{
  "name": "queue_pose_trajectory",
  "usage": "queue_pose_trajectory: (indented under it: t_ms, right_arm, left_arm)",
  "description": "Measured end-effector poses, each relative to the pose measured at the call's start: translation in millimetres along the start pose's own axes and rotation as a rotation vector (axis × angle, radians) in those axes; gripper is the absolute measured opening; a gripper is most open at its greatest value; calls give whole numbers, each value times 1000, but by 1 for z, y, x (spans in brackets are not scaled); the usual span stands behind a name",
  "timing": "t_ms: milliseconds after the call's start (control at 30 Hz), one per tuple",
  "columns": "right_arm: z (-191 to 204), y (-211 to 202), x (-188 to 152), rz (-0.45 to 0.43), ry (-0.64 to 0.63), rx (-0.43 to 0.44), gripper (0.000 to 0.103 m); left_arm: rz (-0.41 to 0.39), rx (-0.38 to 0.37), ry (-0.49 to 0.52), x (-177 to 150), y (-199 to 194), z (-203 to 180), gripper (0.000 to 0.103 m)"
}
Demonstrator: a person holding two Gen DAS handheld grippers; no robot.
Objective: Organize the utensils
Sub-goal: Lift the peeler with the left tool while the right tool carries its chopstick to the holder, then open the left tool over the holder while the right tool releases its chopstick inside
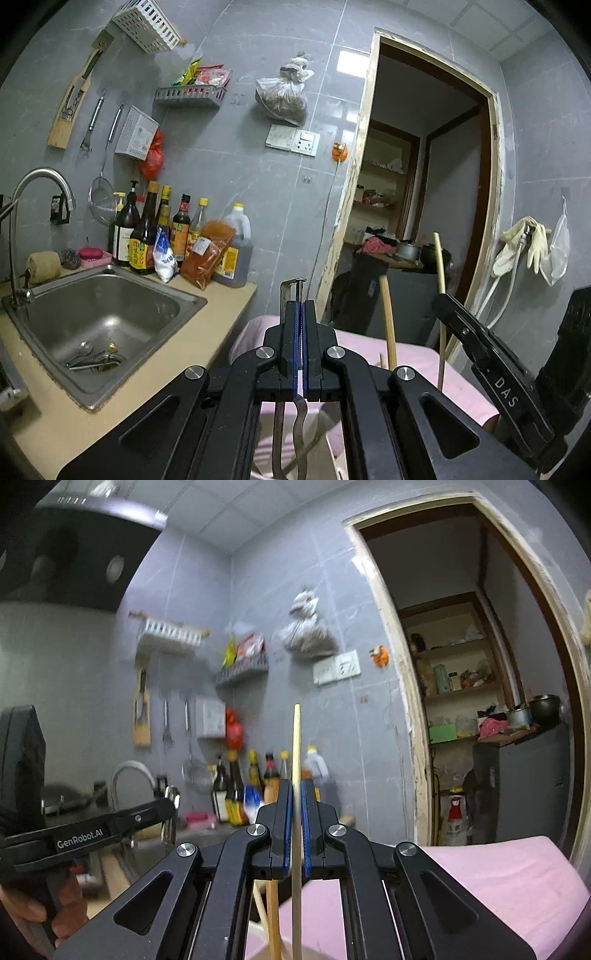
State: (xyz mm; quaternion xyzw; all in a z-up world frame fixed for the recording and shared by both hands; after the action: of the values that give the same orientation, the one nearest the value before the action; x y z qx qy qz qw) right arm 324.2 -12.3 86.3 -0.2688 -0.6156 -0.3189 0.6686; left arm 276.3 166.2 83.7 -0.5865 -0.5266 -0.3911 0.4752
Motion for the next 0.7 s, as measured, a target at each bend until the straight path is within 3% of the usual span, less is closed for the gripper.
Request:
queue_pose_trajectory:
  t_ms: [233, 533, 700]
  right_arm:
    - [-1, -6, -17, 100, -16, 22, 3]
    - [-13, -24, -23, 191, 29, 23, 5]
    - [-18, -40, -16, 207, 44, -10, 12]
  left_arm:
    - [60, -8, -18, -20, -2, -1, 0]
    - [182, -82, -88, -29, -5, 1, 2]
    - [157, -84, -97, -22, -19, 0, 15]
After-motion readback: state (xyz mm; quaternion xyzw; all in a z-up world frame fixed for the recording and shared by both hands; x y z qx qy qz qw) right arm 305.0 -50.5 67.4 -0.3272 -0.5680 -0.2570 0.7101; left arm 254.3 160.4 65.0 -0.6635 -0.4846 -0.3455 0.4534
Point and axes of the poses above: each gripper's, at about its wrist camera, not at the fingertips, and y roughly the way its jaws point, z to its left, x to its top, the point moved 3 cm from there along y, roughly the way its jaws point
